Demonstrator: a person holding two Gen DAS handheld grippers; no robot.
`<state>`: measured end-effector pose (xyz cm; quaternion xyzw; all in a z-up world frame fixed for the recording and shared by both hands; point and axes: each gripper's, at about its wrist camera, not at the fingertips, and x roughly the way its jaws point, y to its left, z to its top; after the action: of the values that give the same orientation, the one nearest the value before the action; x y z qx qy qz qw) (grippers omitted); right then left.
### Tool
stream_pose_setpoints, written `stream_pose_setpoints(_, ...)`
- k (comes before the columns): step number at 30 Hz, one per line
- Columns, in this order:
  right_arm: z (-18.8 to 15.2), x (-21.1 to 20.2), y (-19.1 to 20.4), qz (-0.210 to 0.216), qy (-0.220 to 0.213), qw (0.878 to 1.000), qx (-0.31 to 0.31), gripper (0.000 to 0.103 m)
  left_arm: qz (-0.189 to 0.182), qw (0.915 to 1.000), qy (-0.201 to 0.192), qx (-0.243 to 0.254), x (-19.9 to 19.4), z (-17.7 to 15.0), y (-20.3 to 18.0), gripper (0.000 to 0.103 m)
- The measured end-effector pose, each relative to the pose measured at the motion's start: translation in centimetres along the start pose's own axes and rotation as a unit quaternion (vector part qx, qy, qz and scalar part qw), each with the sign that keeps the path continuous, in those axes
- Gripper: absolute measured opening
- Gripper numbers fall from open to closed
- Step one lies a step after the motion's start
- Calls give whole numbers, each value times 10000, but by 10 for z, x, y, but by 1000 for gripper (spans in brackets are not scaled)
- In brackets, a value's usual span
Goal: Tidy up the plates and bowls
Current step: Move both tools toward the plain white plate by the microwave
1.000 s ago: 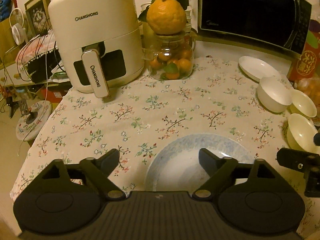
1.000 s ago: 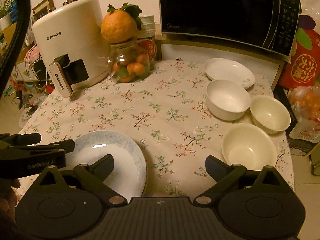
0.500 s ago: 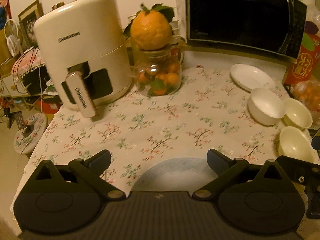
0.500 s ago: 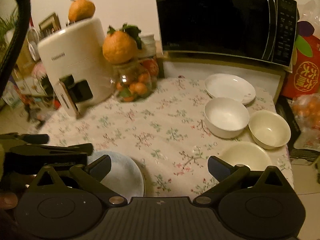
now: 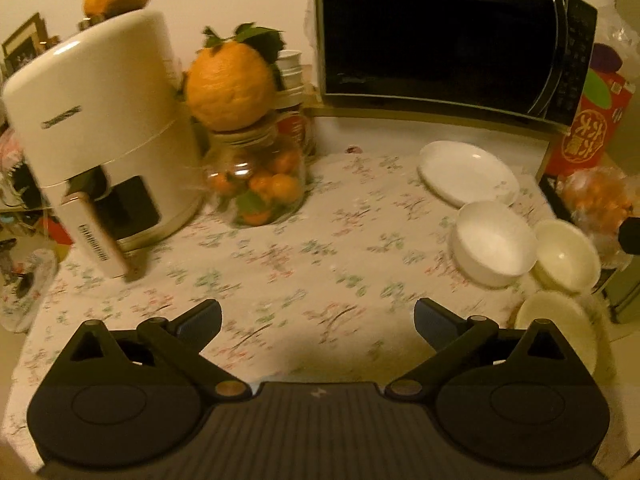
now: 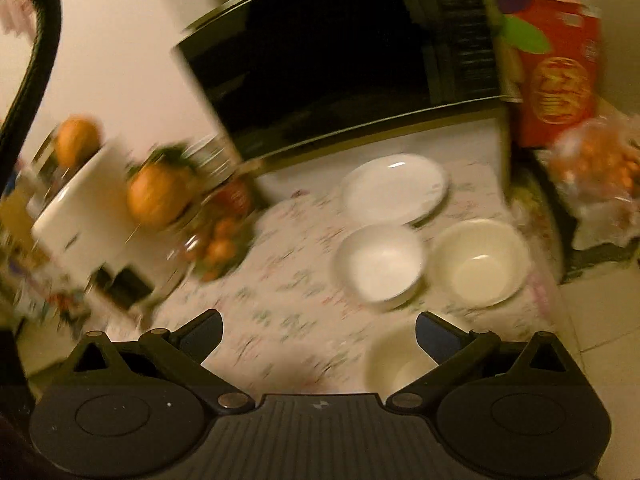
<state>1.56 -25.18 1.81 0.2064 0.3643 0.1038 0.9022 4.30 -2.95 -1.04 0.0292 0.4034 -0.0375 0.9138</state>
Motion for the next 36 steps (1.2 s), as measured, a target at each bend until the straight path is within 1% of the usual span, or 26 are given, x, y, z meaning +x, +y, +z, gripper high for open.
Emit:
stream_pose_setpoints(3, 16, 1, -20, -296, -109, 9993, 204, 100, -158, 9997, 135, -151, 13, 12, -14, 103)
stream_pose_setpoints(8, 31, 7, -43, -617, -111, 9979, 159, 100, -380, 9987, 227, -263, 41, 29, -31, 103)
stream_pose_setpoints(14, 43, 29, -69, -991, 12, 9951, -6, 100, -299, 9991, 68, -303, 81, 54, -40, 103)
stream_pose_setpoints(17, 52, 45, -90, -944, 88, 9953, 221, 100, -291, 9987, 0, -412, 99, 67, -44, 103)
stream_pose_setpoints(19, 57, 56, -108, -816, 134, 9950, 561, 100, -386, 9977, 1, -562, 111, 74, -46, 103)
stream_pose_setpoints(21, 63, 67, -124, -776, 174, 9929, 879, 100, -509, 9966, 16, -647, 121, 80, -49, 103)
stream_pose_setpoints(24, 75, 81, -136, -764, 88, 9922, 984, 99, -648, 9952, 151, -715, 139, 90, -52, 102)
stream_pose_setpoints(27, 87, 97, -146, -631, 1, 9918, 1112, 95, -701, 9946, 137, -747, 156, 99, -55, 102)
stream_pose_setpoints(30, 93, 120, -152, -447, 85, 9917, 1204, 86, -697, 9947, 114, -741, 173, 103, -60, 99)
stream_pose_setpoints(32, 96, 136, -151, -413, 178, 9917, 1207, 75, -702, 9947, 180, -735, 184, 103, -65, 99)
stream_pose_setpoints(35, 101, 156, -149, -230, 213, 9916, 1256, 66, -725, 9954, 268, -575, 198, 103, -74, 97)
stream_pose_setpoints(36, 102, 162, -148, -160, 213, 9915, 1276, 66, -733, 9956, 274, -521, 201, 104, -76, 95)
